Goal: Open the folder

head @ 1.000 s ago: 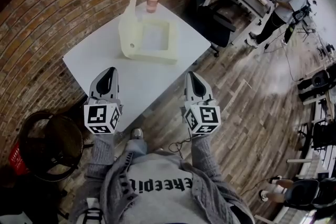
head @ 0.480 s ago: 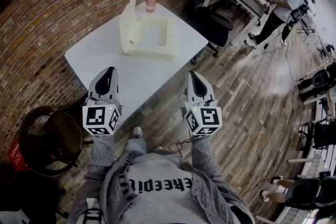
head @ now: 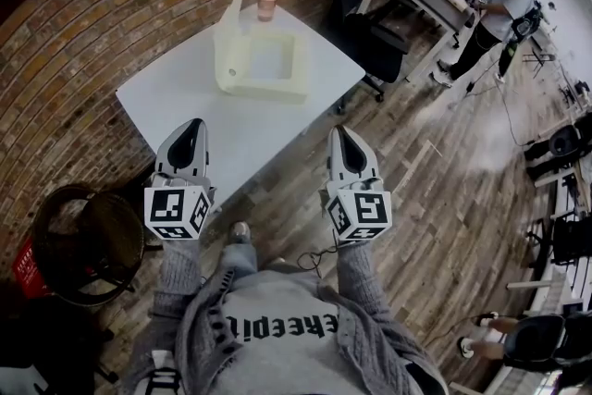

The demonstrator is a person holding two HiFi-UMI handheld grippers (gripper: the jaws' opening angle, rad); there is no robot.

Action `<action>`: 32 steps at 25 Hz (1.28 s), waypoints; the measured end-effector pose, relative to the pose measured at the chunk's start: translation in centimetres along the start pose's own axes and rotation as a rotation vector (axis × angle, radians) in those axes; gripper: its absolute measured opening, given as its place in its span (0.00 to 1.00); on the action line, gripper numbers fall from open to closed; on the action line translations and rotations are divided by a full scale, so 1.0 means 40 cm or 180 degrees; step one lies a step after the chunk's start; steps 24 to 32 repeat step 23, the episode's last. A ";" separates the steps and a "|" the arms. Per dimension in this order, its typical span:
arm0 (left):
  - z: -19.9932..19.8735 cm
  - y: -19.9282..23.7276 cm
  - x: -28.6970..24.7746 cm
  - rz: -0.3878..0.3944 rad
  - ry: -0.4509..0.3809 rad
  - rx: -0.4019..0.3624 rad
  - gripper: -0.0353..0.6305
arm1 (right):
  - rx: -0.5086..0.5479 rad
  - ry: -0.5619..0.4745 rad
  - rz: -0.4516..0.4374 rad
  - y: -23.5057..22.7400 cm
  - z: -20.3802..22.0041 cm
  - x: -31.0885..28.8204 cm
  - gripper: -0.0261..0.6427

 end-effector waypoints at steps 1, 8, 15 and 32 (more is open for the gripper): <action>0.000 -0.002 0.002 0.0005 0.0001 -0.0003 0.07 | 0.0001 -0.0004 0.0001 0.001 -0.001 0.002 0.04; -0.009 -0.010 0.001 0.0030 -0.0006 -0.0035 0.07 | 0.0010 -0.0014 0.0010 -0.002 -0.010 0.004 0.04; -0.008 -0.011 -0.011 0.0046 -0.0005 -0.0038 0.07 | 0.0020 -0.0018 0.0011 -0.009 -0.009 -0.007 0.04; -0.006 -0.016 -0.022 0.0046 -0.0007 -0.0045 0.07 | 0.0029 -0.0021 0.0001 -0.020 -0.005 -0.015 0.04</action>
Point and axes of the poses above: the fingertips, and each gripper's own axes: x backward along the fingers, y to its left, z out of its underside, the point moved 4 cm from there along x, backward along the fingers, and after that the axes turned 14 degrees about -z, right-handed, at the moved point
